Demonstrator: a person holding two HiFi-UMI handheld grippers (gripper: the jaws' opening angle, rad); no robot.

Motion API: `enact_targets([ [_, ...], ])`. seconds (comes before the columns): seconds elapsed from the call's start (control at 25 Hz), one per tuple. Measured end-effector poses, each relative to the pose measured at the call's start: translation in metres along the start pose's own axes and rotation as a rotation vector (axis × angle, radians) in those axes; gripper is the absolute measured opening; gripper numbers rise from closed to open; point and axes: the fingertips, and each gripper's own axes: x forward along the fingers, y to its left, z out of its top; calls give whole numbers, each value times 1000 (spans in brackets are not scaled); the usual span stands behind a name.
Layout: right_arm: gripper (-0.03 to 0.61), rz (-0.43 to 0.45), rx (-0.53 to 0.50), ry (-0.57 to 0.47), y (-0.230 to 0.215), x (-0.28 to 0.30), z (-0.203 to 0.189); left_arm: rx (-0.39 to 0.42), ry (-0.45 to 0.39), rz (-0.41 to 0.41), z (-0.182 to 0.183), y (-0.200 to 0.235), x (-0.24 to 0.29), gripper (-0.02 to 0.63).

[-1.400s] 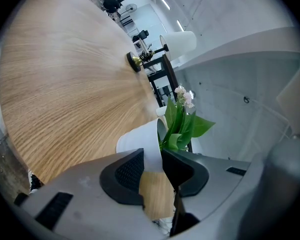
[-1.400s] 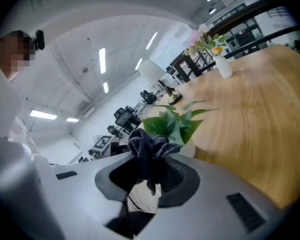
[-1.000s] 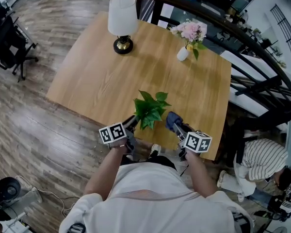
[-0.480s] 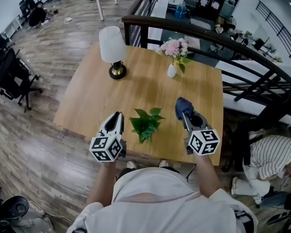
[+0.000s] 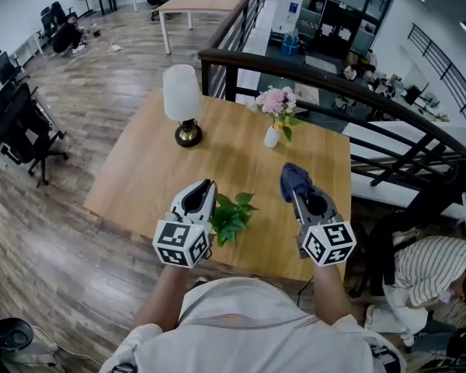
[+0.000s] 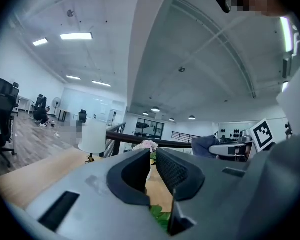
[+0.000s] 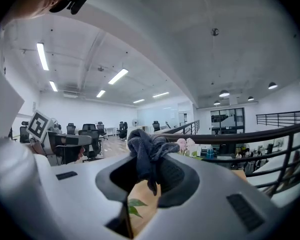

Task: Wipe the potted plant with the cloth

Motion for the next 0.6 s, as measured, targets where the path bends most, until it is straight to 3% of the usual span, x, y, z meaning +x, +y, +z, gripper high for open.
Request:
enact_targets([
  [0.6,137,52,-1,45,14,21,-7,-23,10,14,-1,11,-2,44],
])
